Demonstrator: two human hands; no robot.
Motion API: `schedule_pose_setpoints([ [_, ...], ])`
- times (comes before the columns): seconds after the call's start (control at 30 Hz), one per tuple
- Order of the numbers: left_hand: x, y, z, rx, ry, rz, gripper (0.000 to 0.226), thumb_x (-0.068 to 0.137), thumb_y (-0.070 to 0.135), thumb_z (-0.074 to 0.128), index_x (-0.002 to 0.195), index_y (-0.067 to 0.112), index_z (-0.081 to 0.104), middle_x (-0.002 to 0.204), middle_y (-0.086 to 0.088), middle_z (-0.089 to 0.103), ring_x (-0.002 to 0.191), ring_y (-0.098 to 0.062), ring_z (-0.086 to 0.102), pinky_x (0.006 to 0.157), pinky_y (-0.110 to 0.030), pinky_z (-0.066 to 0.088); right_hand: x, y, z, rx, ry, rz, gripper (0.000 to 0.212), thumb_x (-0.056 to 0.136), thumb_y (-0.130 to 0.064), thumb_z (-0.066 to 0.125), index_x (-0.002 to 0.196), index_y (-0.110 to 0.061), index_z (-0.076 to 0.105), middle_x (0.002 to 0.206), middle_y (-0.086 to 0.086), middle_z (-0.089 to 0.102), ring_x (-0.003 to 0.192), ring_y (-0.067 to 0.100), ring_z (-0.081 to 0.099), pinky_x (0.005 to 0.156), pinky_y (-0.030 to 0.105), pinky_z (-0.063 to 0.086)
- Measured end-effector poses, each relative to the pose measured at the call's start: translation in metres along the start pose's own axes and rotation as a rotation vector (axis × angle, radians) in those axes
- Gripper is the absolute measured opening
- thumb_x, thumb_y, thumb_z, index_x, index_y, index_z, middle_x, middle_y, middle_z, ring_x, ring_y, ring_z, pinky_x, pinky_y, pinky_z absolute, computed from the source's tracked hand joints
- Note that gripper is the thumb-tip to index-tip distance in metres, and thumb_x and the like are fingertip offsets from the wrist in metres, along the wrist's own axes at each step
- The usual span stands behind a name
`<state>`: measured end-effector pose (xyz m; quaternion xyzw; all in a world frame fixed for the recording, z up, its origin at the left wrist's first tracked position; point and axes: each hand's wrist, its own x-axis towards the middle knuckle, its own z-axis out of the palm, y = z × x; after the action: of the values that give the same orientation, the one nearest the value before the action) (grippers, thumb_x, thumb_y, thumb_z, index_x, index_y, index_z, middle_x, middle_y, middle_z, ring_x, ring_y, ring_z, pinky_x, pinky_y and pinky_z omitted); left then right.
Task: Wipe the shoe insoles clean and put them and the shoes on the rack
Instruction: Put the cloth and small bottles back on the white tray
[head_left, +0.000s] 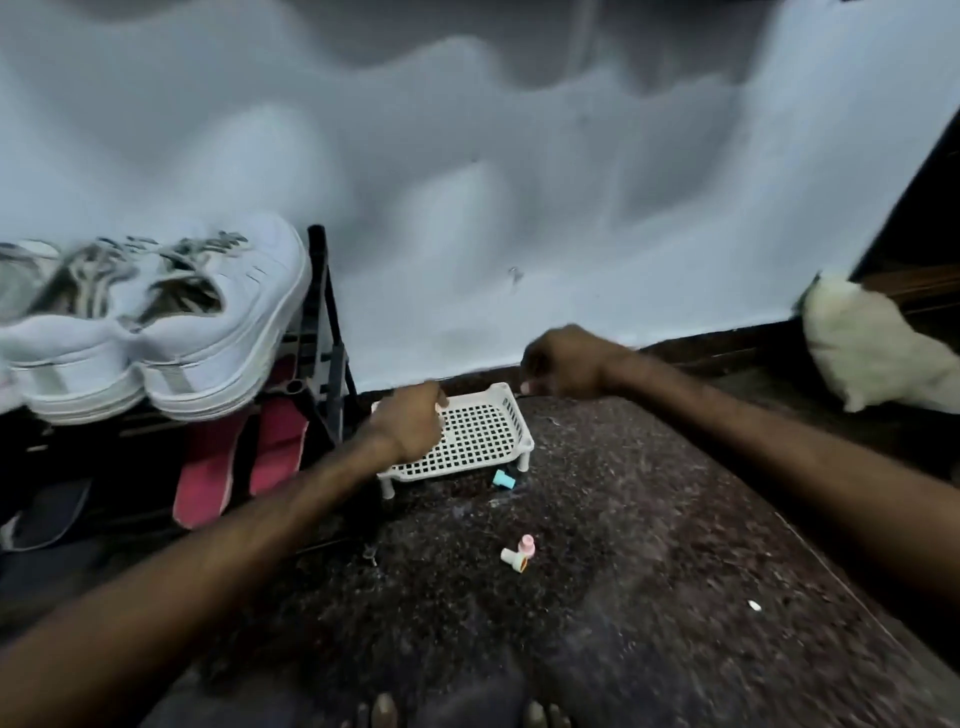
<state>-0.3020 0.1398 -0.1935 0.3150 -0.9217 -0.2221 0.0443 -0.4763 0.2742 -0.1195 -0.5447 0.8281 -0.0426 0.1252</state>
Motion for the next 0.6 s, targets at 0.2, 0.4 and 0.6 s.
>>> schedule_pose_setpoints([
  [0.2,0.036,-0.078,0.128,-0.208,0.007,-0.206,0.026,0.093,0.009,0.047,0.117,0.014,0.053,0.102,-0.012,0.066,0.092,-0.031,0.062,0.077,-0.035,0.045,0.12,0.022,0.125,0.27,-0.014,0.048,0.019,0.088,-0.03,0.07,0.096,-0.014,0.075,0.098,0.008,0.073,0.094,0.02,0.067,0.076,0.021,0.045],
  [0.4,0.08,-0.107,0.173,-0.575,0.369,-0.393,0.028,0.084,-0.012,0.052,0.103,0.008,0.058,0.089,-0.013,0.065,0.087,-0.033,0.06,0.077,-0.038,0.045,0.212,-0.007,0.185,0.418,0.092,0.105,0.033,0.092,-0.041,0.06,0.084,-0.011,0.069,0.092,0.012,0.072,0.089,0.026,0.066,0.073,0.028,0.045],
  [0.6,0.11,-0.117,0.157,-0.931,0.627,-0.617,0.02,0.089,-0.007,0.054,0.098,0.01,0.047,0.104,-0.016,0.057,0.095,-0.028,0.057,0.086,-0.041,0.047,0.269,-0.033,0.216,0.317,-0.001,0.173,0.049,0.083,-0.057,0.062,0.097,-0.011,0.069,0.104,0.013,0.069,0.099,0.03,0.065,0.078,0.032,0.049],
])
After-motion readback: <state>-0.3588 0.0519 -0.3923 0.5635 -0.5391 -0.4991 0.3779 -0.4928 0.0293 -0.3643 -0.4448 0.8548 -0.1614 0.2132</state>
